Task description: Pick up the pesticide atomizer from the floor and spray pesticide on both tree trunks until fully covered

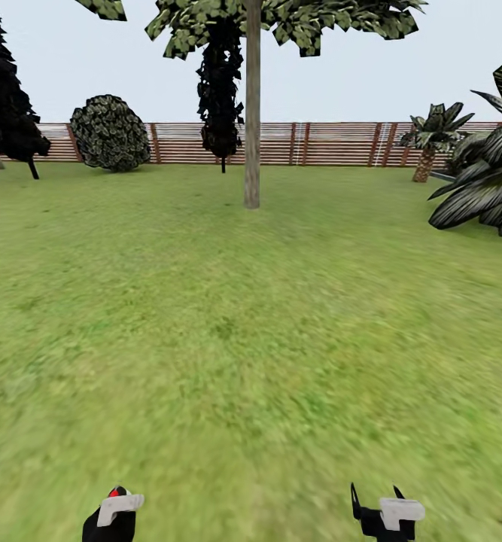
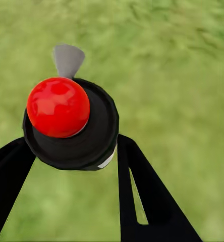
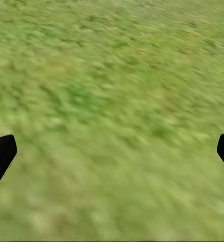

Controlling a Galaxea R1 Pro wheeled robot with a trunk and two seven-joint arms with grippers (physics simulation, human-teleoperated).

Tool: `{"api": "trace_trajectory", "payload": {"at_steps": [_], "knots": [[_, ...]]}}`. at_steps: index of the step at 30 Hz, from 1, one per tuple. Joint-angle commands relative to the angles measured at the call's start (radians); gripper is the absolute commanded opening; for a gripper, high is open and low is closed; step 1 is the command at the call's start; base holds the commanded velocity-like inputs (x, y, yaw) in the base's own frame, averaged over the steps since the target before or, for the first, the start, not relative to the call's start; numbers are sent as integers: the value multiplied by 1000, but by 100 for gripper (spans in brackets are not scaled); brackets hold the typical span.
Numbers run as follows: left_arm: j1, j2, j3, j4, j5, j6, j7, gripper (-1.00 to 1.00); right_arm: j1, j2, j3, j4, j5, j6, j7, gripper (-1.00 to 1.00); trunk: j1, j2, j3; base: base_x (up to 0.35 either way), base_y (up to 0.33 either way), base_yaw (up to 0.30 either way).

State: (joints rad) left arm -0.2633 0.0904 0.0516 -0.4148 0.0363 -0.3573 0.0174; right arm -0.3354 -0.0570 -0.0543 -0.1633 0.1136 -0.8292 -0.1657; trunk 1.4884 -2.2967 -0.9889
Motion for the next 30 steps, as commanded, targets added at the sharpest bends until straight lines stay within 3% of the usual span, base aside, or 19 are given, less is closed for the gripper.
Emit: {"api": "trace_trajectory", "payload": {"at_steps": [1,30], "knots": [[-1,0,-1,1,4,-3,1,-100,-1,0,-6,1,11,-2,-5,100,0,0,-1,339,0,0],[-1,0,-1,1,4,-5,1,-100,-1,-1,-6,1,11,-2,-5,100,0,0,-1,339,0,0]]}}
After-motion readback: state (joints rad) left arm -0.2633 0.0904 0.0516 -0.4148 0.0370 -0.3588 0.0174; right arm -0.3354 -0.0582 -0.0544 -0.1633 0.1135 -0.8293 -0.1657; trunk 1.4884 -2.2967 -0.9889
